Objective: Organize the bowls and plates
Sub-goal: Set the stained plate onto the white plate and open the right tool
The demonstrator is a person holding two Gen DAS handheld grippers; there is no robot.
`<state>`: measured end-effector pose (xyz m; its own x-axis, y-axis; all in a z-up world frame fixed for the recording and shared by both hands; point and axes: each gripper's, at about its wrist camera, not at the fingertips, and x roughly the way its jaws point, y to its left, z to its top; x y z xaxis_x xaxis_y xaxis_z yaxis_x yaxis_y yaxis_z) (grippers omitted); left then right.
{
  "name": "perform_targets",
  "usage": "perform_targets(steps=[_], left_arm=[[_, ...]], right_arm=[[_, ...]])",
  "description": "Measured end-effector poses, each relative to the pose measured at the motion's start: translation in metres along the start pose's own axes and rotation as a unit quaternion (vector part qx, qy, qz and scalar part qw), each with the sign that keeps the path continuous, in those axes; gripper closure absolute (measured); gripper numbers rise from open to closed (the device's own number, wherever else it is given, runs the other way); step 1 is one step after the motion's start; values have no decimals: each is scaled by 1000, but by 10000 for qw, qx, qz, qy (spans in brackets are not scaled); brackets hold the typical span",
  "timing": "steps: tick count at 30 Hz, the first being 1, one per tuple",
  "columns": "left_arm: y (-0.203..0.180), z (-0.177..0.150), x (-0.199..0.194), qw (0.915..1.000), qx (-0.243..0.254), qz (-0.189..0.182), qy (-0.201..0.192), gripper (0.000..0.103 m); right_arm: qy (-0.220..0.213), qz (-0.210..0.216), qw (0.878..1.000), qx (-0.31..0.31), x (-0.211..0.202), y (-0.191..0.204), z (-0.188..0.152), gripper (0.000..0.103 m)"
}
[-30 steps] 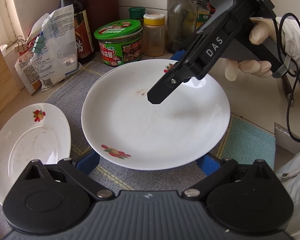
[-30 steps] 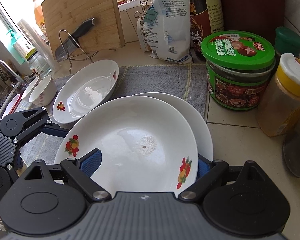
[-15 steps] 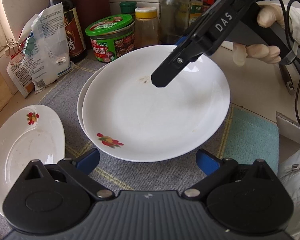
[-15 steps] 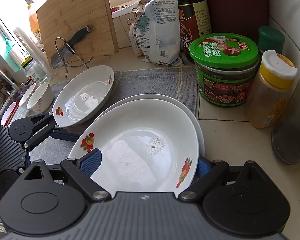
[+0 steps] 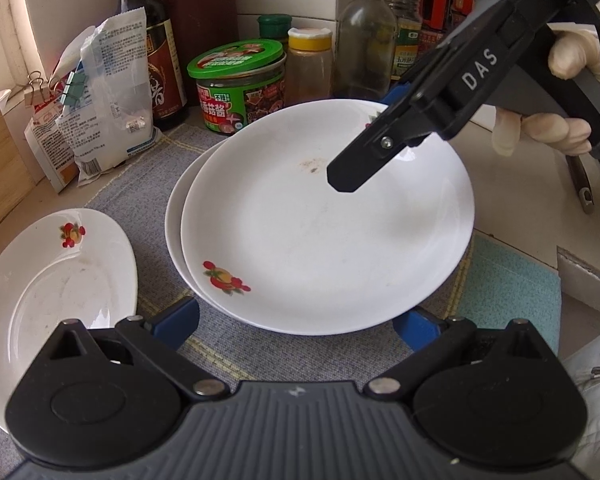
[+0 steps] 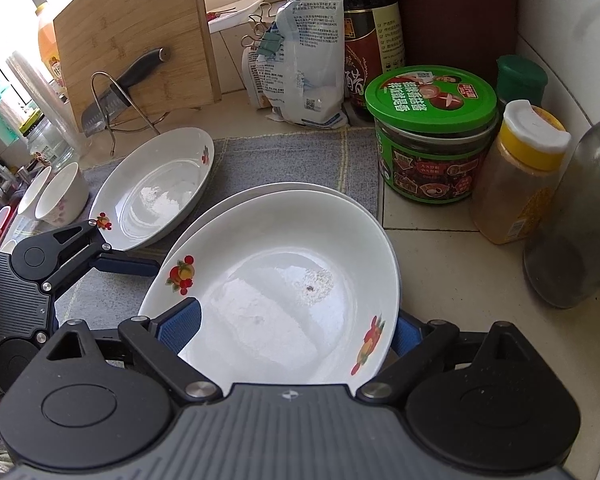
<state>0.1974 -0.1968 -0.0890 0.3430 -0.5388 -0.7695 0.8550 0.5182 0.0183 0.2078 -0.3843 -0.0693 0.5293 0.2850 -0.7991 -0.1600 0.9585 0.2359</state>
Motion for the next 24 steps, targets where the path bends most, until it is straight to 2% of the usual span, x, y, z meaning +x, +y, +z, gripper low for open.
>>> perform_targets(steps=[13, 24], left_arm=[[-4, -2, -2, 9999, -63, 38, -126, 1], [-6, -3, -7, 9997, -118, 98, -181, 1]], right_arm=[[121, -404, 9991, 3, -4, 17, -3, 2], [191, -547, 9983, 30, -10, 21, -11, 1]])
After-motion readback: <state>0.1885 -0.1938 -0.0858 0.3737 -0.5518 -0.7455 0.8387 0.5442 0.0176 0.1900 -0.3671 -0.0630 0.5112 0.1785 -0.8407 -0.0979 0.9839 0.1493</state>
